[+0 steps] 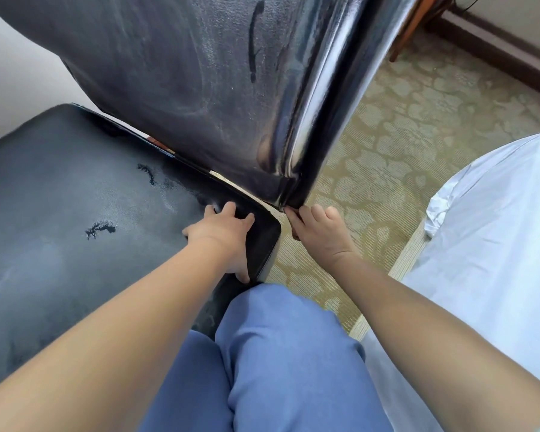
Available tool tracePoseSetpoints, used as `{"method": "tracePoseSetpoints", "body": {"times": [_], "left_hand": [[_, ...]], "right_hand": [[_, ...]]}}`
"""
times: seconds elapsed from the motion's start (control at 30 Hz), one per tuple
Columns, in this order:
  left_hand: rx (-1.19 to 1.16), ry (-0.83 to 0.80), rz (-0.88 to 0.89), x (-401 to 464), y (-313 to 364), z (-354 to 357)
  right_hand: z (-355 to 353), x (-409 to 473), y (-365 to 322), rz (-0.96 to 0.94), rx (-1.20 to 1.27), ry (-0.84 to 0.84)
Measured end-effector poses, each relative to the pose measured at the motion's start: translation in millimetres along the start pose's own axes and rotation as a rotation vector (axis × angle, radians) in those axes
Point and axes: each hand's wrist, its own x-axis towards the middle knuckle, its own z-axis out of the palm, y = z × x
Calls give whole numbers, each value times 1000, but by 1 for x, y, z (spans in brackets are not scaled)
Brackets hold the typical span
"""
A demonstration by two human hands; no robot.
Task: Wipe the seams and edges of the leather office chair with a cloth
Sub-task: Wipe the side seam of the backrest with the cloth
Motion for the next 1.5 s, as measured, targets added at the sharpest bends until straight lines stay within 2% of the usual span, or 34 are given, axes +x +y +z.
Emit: {"method": "tracePoseSetpoints", "body": {"times": [0.1,0.33,0.5,0.67,0.87,1.07,1.27,1.5], "left_hand": [[-9,11,-6,0,0,0],[-43,19,-6,-9,0,1],[-92,99,45,-20,10,0],[-95,206,73,-28,21,-12],[-107,266,68,-38,18,-23],[-150,327,73,-35,16,-25],[-154,301,77,-22,11,-16],[-162,237,70,-2,10,-5]], "right_hand": [[-4,1,2,2,-1,-57],[-31,8,31,-64,-68,35],[-55,12,47,30,-98,143],[-79,17,56,99,-134,174],[-96,27,65,158,-124,280],[-91,27,50,213,-42,268],[-74,21,30,260,71,129],[-50,15,19,300,160,245]]}}
